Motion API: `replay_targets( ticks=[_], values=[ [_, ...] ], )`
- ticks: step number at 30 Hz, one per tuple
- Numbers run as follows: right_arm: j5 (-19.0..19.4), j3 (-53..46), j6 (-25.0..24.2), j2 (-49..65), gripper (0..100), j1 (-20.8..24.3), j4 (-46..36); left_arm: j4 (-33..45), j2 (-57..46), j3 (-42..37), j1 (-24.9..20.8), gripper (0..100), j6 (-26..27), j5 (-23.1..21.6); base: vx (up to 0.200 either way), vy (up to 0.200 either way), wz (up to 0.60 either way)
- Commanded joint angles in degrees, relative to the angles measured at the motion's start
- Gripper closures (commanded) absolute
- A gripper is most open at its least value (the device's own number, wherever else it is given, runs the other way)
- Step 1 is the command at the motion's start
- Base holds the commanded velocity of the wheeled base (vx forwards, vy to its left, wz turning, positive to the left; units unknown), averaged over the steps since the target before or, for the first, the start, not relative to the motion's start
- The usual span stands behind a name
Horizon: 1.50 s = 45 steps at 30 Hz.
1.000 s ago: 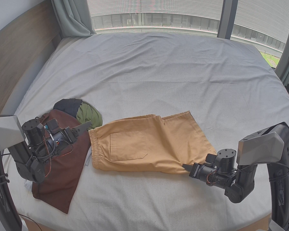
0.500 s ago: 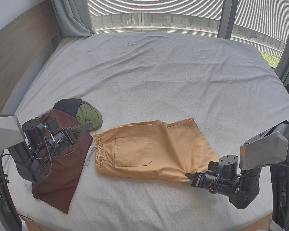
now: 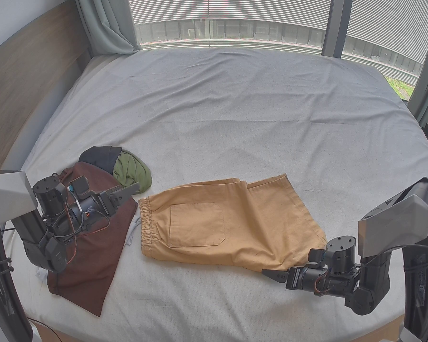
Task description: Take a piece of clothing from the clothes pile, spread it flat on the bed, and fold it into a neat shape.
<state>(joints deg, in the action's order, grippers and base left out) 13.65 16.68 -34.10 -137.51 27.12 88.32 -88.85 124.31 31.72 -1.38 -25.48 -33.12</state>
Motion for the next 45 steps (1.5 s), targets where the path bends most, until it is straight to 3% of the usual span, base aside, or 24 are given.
replay_targets(
  ticks=[1, 5, 14, 26, 36, 45],
  values=[
    [4.1, -4.8, 0.2, 6.0, 0, 1.3, 0.0, 0.0, 0.1, 0.0, 0.4, 0, 0.9, -1.0, 0.000, 0.000, 0.00],
    [6.8, -6.2, 0.3, 11.3, 0, 1.5, 0.0, 0.0, -0.1, -0.9, 0.3, 0, 0.9, -1.3, 0.000, 0.000, 0.00],
    [7.6, -6.1, 0.1, 18.6, 0, 2.3, 0.0, 0.0, -0.4, -1.5, 0.6, 0, 1.0, -4.2, 0.000, 0.000, 0.00],
    [7.4, -0.4, -0.4, 18.2, 0, -3.0, 0.0, 0.0, -0.9, -3.3, 0.3, 0, 0.8, -6.2, 0.000, 0.000, 0.00],
    [7.4, -0.5, -0.3, 18.0, 0, -3.0, -0.1, 0.1, -0.2, -4.7, -0.1, 0, 0.3, -6.3, 0.000, 0.000, 0.00],
    [7.3, -0.4, -0.2, 17.0, 0, -2.9, 0.0, 0.1, 6.7, -3.8, -0.3, 0, 0.4, -6.2, 0.000, 0.000, 0.00]
  ],
)
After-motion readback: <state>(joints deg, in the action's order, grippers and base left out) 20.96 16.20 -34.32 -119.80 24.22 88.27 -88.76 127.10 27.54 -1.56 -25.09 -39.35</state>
